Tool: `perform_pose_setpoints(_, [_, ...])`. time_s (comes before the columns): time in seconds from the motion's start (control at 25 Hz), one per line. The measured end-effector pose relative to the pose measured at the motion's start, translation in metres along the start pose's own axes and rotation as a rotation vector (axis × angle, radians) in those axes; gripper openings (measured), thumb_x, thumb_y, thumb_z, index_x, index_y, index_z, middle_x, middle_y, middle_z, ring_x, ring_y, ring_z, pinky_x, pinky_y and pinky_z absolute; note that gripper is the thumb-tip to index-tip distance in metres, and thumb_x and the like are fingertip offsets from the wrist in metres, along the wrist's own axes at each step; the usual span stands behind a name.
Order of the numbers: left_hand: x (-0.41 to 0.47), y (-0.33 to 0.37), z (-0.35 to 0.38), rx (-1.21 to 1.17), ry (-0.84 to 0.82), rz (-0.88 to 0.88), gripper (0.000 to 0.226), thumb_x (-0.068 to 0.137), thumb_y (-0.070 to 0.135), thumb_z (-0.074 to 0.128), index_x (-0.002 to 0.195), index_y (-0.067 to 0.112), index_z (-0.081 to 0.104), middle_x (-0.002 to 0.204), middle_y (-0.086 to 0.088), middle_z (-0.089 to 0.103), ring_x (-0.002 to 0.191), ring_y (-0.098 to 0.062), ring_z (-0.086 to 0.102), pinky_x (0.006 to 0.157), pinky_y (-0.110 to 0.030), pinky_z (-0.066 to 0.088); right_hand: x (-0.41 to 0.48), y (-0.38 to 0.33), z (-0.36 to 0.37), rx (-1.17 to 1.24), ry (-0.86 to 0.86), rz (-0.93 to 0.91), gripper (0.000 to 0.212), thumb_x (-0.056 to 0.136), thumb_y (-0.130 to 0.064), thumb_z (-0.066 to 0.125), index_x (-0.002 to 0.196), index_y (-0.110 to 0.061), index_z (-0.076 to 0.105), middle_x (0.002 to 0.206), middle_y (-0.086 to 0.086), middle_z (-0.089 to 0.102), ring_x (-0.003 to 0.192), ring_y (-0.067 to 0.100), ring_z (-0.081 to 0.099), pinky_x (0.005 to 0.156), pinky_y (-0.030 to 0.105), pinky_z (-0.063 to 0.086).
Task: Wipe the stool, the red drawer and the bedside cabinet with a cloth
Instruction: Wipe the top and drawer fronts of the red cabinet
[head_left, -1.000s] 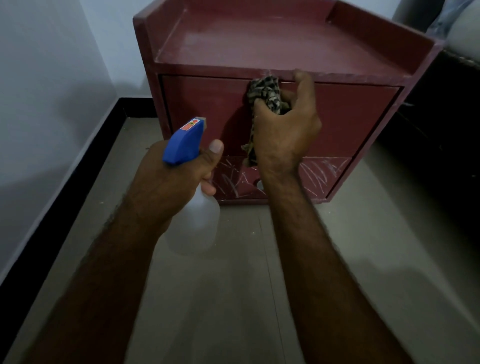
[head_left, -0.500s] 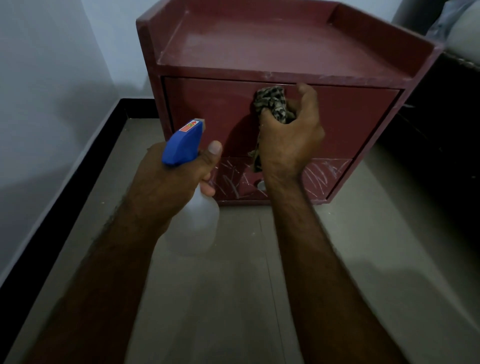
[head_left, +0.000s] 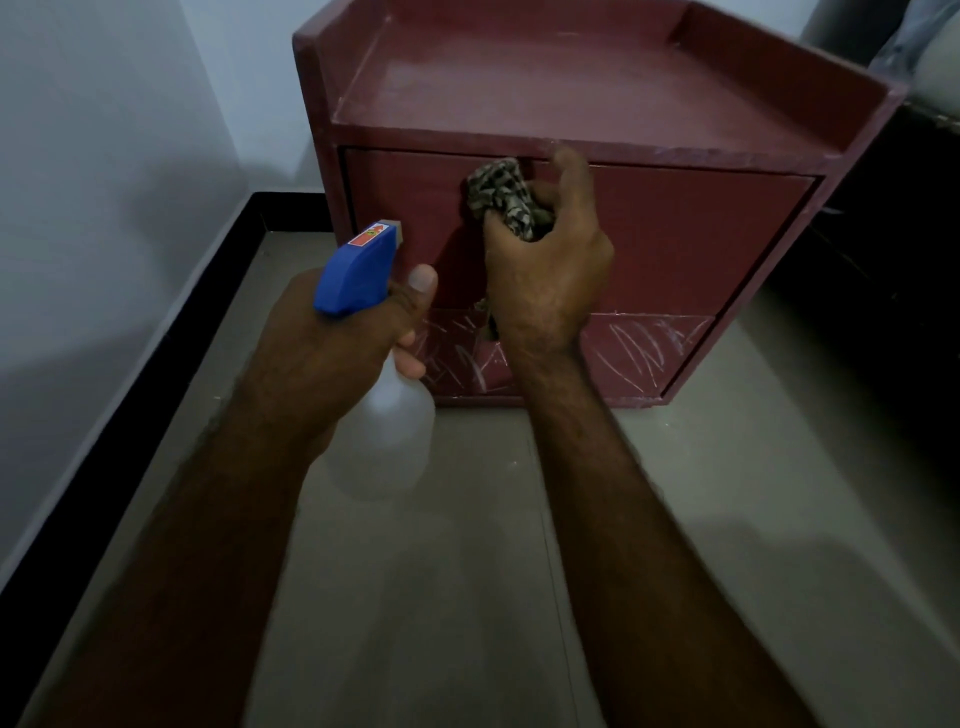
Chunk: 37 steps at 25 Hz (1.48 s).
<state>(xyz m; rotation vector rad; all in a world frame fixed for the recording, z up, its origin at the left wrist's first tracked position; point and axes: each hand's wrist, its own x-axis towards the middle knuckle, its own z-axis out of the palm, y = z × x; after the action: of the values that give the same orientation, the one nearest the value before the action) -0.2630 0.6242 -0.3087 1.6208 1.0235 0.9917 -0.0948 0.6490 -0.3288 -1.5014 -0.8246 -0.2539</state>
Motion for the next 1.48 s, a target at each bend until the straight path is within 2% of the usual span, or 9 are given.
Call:
perform_pose_setpoints(0.16, [0.001, 0.0, -0.008, -0.02, 0.015, -0.007, 0.02, 0.078, 0.058, 0.067, 0.086, 0.044, 0.056, 0.081, -0.01, 0.07, 0.072, -0.033, 0.073, 0.087, -0.06, 0.057, 0.008, 0.01, -0.003, 0.024, 0.09, 0.09, 0.06, 0.076, -0.025, 0.077, 0.135, -0.023, 0.063, 0.1, -0.012, 0.074, 0.086, 0.013, 0.071, 0.069, 0.04, 0.062])
perform_pose_setpoints(0.4, [0.004, -0.007, -0.016, -0.028, 0.024, -0.032, 0.039, 0.081, 0.058, 0.07, 0.092, 0.021, 0.063, 0.077, -0.009, 0.069, 0.069, -0.036, 0.072, 0.083, -0.063, 0.058, 0.0, 0.001, 0.005, 0.083, -0.001, 0.028, 0.061, 0.077, -0.025, 0.079, 0.136, -0.022, 0.063, 0.1, -0.011, 0.075, 0.087, 0.009, 0.072, 0.072, 0.041, 0.062])
perform_pose_setpoints(0.64, [0.007, -0.008, -0.018, -0.018, 0.001, -0.016, 0.046, 0.081, 0.062, 0.071, 0.098, 0.021, 0.064, 0.077, -0.007, 0.068, 0.068, -0.034, 0.072, 0.082, -0.063, 0.058, 0.003, -0.003, -0.003, 0.291, -0.138, 0.274, 0.066, 0.08, -0.018, 0.085, 0.14, -0.024, 0.06, 0.109, -0.01, 0.073, 0.095, 0.001, 0.072, 0.077, 0.03, 0.065])
perform_pose_setpoints(0.72, [0.008, -0.008, -0.016, -0.023, 0.01, -0.02, 0.045, 0.08, 0.062, 0.072, 0.098, 0.021, 0.066, 0.077, -0.008, 0.069, 0.069, -0.035, 0.072, 0.081, -0.064, 0.058, 0.007, -0.001, -0.007, 0.463, -0.198, 0.454, 0.065, 0.079, -0.016, 0.084, 0.138, -0.026, 0.059, 0.117, -0.004, 0.072, 0.101, 0.011, 0.074, 0.083, 0.04, 0.065])
perform_pose_setpoints(0.84, [0.005, -0.004, -0.01, -0.03, 0.018, -0.009, 0.013, 0.081, 0.06, 0.07, 0.084, 0.047, 0.068, 0.079, -0.011, 0.07, 0.071, -0.037, 0.072, 0.083, -0.063, 0.058, 0.012, 0.004, -0.018, 0.702, -0.247, 0.72, 0.05, 0.086, -0.001, 0.073, 0.131, -0.015, 0.059, 0.114, 0.011, 0.075, 0.09, 0.025, 0.078, 0.079, 0.051, 0.065])
perform_pose_setpoints(0.92, [0.004, -0.002, -0.006, -0.041, 0.028, -0.02, 0.012, 0.08, 0.056, 0.068, 0.086, 0.047, 0.063, 0.081, -0.011, 0.07, 0.073, -0.039, 0.072, 0.086, -0.063, 0.057, 0.012, 0.01, -0.027, 0.79, -0.299, 0.827, 0.045, 0.086, 0.002, 0.068, 0.129, -0.006, 0.058, 0.11, 0.02, 0.076, 0.084, 0.031, 0.077, 0.075, 0.053, 0.065])
perform_pose_setpoints(1.16, [0.0, -0.001, 0.007, -0.053, -0.004, -0.049, 0.012, 0.087, 0.046, 0.07, 0.085, 0.043, 0.058, 0.086, -0.011, 0.069, 0.074, -0.032, 0.07, 0.093, -0.062, 0.054, 0.018, 0.037, -0.056, 0.893, -0.513, 0.952, 0.041, 0.091, 0.0, 0.062, 0.131, 0.011, 0.06, 0.107, 0.022, 0.074, 0.09, 0.033, 0.075, 0.076, 0.042, 0.062])
perform_pose_setpoints(1.32, [-0.004, -0.003, 0.021, 0.006, -0.037, -0.078, 0.016, 0.093, 0.044, 0.064, 0.086, 0.042, 0.049, 0.085, -0.007, 0.067, 0.075, -0.029, 0.072, 0.095, -0.053, 0.056, 0.009, 0.058, -0.068, 0.926, -0.437, 1.005, 0.039, 0.095, -0.002, 0.062, 0.133, 0.005, 0.059, 0.107, 0.017, 0.075, 0.092, 0.03, 0.075, 0.076, 0.04, 0.062])
perform_pose_setpoints(1.48, [-0.01, -0.006, 0.032, 0.024, -0.078, -0.064, 0.013, 0.088, 0.051, 0.062, 0.087, 0.045, 0.05, 0.086, -0.009, 0.068, 0.073, -0.026, 0.073, 0.09, -0.051, 0.058, 0.0, 0.078, -0.078, 0.891, -0.321, 1.028, 0.05, 0.093, -0.004, 0.067, 0.142, -0.006, 0.056, 0.128, 0.02, 0.071, 0.113, 0.036, 0.071, 0.09, 0.051, 0.06])
